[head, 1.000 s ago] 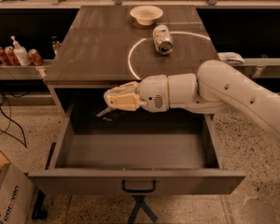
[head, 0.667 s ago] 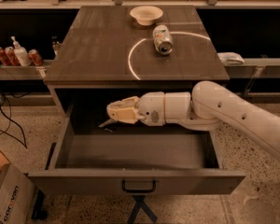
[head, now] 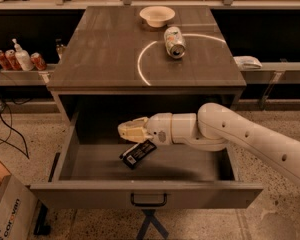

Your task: Place rxbar chocolate into top drawer

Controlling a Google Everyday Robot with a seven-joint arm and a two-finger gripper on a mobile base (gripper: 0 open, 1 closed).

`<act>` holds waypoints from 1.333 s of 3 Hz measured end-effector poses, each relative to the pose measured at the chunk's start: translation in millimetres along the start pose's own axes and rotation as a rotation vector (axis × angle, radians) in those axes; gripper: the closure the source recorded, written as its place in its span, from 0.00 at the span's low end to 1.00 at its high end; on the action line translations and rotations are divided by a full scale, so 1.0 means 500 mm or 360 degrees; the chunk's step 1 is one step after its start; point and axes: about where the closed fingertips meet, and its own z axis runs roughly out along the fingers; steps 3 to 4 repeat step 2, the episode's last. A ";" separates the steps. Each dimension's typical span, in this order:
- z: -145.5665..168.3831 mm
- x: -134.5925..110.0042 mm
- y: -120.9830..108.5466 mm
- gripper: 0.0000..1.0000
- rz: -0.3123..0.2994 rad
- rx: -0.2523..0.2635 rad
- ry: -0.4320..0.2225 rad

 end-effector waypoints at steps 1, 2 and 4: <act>0.003 0.062 -0.035 1.00 0.0089 0.0062 0.0021; 0.006 0.057 -0.031 0.81 0.0081 0.0053 0.0020; 0.006 0.057 -0.031 0.81 0.0081 0.0053 0.0020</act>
Offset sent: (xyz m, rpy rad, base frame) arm 0.0034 -0.0058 -0.0278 -0.0136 0.0418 -0.0346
